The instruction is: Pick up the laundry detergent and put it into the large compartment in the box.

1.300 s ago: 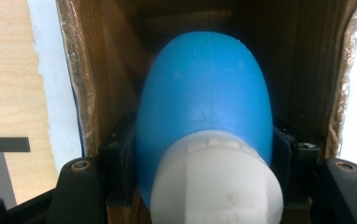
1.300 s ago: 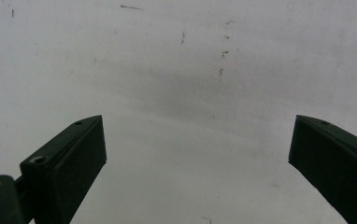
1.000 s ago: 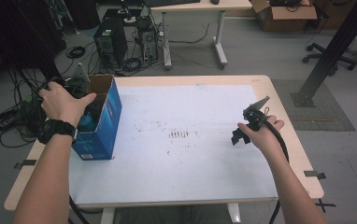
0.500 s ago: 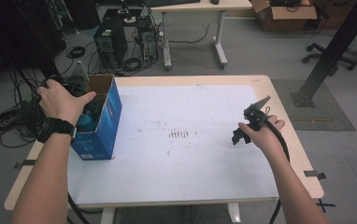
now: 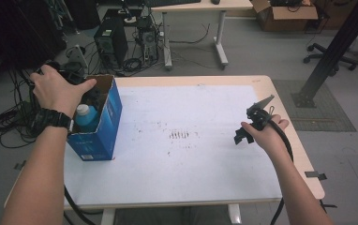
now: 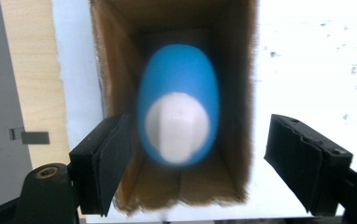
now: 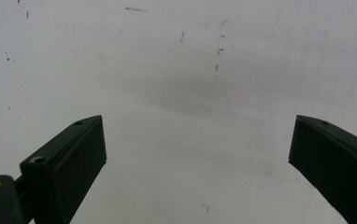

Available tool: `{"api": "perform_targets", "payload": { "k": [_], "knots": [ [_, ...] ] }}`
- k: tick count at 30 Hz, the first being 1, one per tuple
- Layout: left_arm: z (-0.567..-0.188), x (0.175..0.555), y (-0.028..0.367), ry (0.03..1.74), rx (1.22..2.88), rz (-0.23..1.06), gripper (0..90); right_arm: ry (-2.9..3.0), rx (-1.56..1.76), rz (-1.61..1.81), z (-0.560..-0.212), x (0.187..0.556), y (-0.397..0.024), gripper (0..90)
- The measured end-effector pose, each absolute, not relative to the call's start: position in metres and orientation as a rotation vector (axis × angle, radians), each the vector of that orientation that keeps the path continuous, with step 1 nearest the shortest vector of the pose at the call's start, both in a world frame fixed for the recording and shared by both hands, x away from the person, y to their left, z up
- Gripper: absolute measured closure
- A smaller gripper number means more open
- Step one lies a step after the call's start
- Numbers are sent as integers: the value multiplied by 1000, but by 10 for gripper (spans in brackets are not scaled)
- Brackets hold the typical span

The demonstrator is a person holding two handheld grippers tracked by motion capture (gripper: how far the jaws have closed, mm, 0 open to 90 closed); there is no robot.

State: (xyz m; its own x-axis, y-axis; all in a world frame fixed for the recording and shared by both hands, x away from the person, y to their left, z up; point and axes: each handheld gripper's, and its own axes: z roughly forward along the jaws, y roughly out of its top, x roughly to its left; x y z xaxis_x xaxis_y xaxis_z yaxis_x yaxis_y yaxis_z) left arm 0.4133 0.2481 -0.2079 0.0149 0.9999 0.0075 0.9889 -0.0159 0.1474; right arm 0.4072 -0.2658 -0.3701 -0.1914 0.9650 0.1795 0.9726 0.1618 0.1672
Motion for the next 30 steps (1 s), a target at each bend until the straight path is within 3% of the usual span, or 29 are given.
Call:
{"api": "perform_targets", "payload": {
  "k": [19, 30],
  "knots": [
    [-178, 408, 177, 1984, 2149, 137, 60, -2382, -1967, -421, -359, 401, -272, 42],
    [-189, 404, 137, 1910, 2216, 140, 48, -2383, -1969, -435, -355, 396, -276, 42]
  ]
}}
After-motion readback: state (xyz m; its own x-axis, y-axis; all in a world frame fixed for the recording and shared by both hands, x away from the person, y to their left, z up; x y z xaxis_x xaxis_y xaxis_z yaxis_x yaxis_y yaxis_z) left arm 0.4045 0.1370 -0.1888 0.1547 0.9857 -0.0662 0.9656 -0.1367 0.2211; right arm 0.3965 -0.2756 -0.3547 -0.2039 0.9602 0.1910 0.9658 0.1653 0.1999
